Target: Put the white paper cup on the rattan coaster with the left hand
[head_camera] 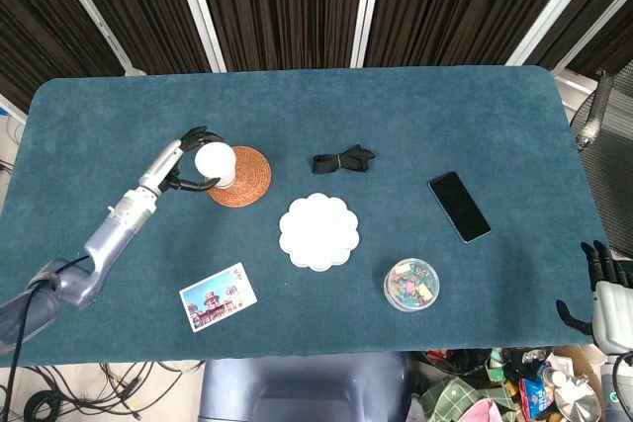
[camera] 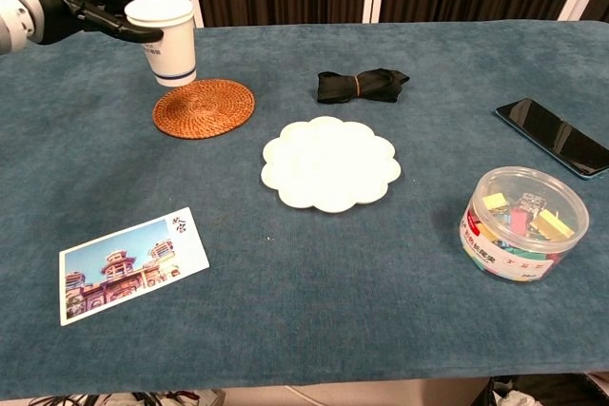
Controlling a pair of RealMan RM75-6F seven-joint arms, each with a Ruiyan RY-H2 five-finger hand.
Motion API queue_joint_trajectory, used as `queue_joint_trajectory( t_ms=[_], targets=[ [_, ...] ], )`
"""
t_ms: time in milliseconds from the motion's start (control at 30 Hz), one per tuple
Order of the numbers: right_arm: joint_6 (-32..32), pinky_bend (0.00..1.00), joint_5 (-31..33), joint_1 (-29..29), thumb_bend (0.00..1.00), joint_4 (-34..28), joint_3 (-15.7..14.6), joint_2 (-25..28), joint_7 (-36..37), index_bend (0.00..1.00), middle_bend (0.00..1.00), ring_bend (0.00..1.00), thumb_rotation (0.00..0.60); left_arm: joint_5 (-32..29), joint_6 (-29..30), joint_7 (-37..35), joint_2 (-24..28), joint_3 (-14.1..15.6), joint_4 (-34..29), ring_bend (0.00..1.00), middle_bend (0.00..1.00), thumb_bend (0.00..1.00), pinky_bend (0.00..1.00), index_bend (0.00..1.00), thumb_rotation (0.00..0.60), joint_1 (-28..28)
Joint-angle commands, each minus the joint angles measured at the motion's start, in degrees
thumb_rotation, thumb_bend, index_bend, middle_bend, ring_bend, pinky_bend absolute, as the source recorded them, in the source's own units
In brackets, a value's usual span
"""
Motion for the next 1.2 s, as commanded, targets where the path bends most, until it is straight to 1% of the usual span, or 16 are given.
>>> queue_joint_trajectory(
  t_ms=[33, 100, 467, 667, 767, 833, 867, 900, 1000, 1067, 1200],
  targets=[
    [-0.1, 0.17, 0.1, 0.0, 0.22, -0.1, 0.0, 0.1, 0.1, 0.02, 0.02, 0.13, 0.600, -0.5, -1.7, -1.0, -3.7, -0.4, 5.2, 0.00, 0.30, 0.29, 0.02, 0.28, 0.600, -1.3],
    [-0.2, 0.17, 0.1, 0.1, 0.22, -0.1, 0.0, 0.1, 0.2, 0.02, 0.02, 0.13, 0.600, -0.2, -2.9, -1.9, -5.8, -0.1, 8.6, 0.00, 0.30, 0.29, 0.02, 0.28, 0.600, -2.1],
    [-1.1, 0.17, 0.4, 0.3, 0.22, -0.2, -0.1, 0.4, 0.9, 0.02, 0.02, 0.13, 0.600, 1.2, -6.9, -6.5, -13.2, 1.5, 19.8, 0.00, 0.30, 0.29, 0.02, 0.28, 0.600, -4.4],
    [-0.9, 0.17, 0.6, 0.2, 0.22, -0.3, -0.1, 0.4, 0.7, 0.02, 0.02, 0.13, 0.600, 1.9, -6.4, -7.5, -15.4, 1.9, 22.8, 0.00, 0.29, 0.29, 0.02, 0.28, 0.600, -5.0],
    [-1.0, 0.17, 0.9, 0.2, 0.22, -0.3, 0.0, 0.4, 0.5, 0.02, 0.02, 0.13, 0.600, 2.2, -6.3, -7.8, -16.3, 2.3, 24.0, 0.00, 0.27, 0.29, 0.02, 0.27, 0.600, -5.0],
    [-1.0, 0.17, 1.0, 0.3, 0.22, -0.3, 0.0, 0.4, 0.4, 0.02, 0.02, 0.13, 0.600, 2.3, -6.2, -8.1, -16.8, 2.4, 24.8, 0.00, 0.25, 0.26, 0.02, 0.24, 0.600, -5.0],
    [-1.0, 0.17, 1.0, 0.3, 0.22, -0.3, 0.0, 0.4, 0.3, 0.02, 0.02, 0.13, 0.600, 2.4, -6.0, -8.2, -17.0, 2.5, 25.1, 0.00, 0.23, 0.24, 0.02, 0.21, 0.600, -5.0],
    [-1.0, 0.17, 1.0, 0.3, 0.22, -0.3, 0.0, 0.4, 0.3, 0.02, 0.02, 0.13, 0.600, 2.6, -5.9, -8.3, -17.1, 2.7, 25.4, 0.00, 0.19, 0.20, 0.02, 0.15, 0.600, -5.0],
    [-1.0, 0.17, 1.1, 0.3, 0.22, -0.3, 0.1, 0.4, 0.4, 0.02, 0.02, 0.13, 0.600, 3.5, -6.6, -9.0, -16.8, 3.8, 25.4, 0.00, 0.10, 0.14, 0.01, 0.03, 0.600, -5.1],
    [-1.0, 0.17, 1.1, 0.3, 0.22, -0.3, 0.1, 0.4, 0.4, 0.02, 0.02, 0.13, 0.600, 4.5, -7.9, -9.2, -16.1, 5.1, 25.0, 0.00, 0.06, 0.11, 0.01, 0.00, 0.600, -5.2],
    [-1.3, 0.17, 1.5, 0.4, 0.22, -0.6, 0.1, 0.5, 0.4, 0.02, 0.02, 0.13, 0.600, 5.7, -10.0, -8.3, -14.5, 6.9, 23.8, 0.00, 0.01, 0.07, 0.00, 0.00, 0.600, -5.7]
  ],
)
